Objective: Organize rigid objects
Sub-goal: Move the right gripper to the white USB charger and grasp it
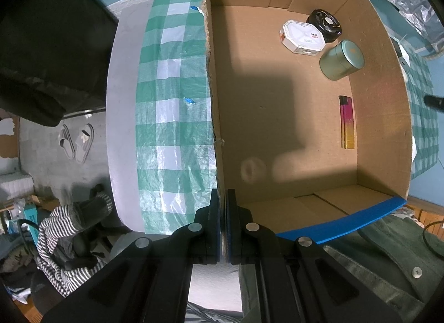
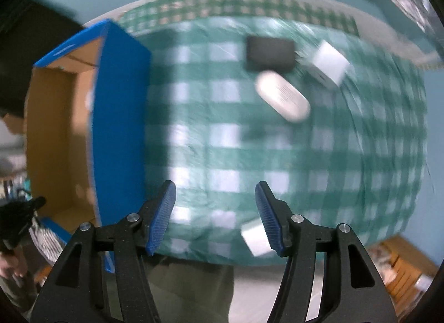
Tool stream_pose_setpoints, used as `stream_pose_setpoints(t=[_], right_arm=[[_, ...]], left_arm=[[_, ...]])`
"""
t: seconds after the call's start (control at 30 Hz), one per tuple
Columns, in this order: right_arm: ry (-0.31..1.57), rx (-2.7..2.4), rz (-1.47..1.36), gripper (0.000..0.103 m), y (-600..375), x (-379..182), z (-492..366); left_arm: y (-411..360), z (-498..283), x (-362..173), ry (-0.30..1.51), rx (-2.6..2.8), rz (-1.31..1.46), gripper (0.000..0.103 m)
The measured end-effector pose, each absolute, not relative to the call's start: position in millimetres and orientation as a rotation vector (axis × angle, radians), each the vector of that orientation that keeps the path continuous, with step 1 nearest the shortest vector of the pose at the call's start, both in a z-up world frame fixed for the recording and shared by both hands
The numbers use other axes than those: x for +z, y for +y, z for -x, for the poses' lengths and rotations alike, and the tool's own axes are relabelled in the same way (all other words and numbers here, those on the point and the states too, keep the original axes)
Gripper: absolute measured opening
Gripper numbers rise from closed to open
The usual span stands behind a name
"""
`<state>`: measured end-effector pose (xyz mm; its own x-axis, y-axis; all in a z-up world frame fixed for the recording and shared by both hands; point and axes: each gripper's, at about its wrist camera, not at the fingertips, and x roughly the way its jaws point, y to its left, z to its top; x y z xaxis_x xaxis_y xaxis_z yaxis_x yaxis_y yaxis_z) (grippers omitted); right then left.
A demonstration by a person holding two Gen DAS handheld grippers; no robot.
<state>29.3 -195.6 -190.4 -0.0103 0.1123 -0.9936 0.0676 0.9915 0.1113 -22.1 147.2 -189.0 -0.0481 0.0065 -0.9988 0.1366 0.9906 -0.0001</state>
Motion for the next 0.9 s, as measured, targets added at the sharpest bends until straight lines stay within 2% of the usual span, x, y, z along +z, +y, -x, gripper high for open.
stream_pose_setpoints(t=[0.4,0.7,0.8,0.9], right_arm=[[1.715,-0.096,-0.249,0.062,-245.8,-241.6,26.9],[1.698,-0.238,-0.540,0.062,-277.2,-264.0,48.2],[1.664,-0.282,-0.633,0.068,-281.7,-267.1,52.0],[1.650,-0.324,-0.662,0.068,-285.0,-266.3,52.8]], left_arm=[[147.2,24.7,-190.2,1.623,-0.113,-0.125,0.003],[146.1,24.3,-190.2,1.627,-0.121,-0.145,0.003],[146.0,24.1,-189.9,1.628,-0.123,-0.144,0.003],[146.1,24.1,-189.9,1.627,-0.123,-0.145,0.003]])
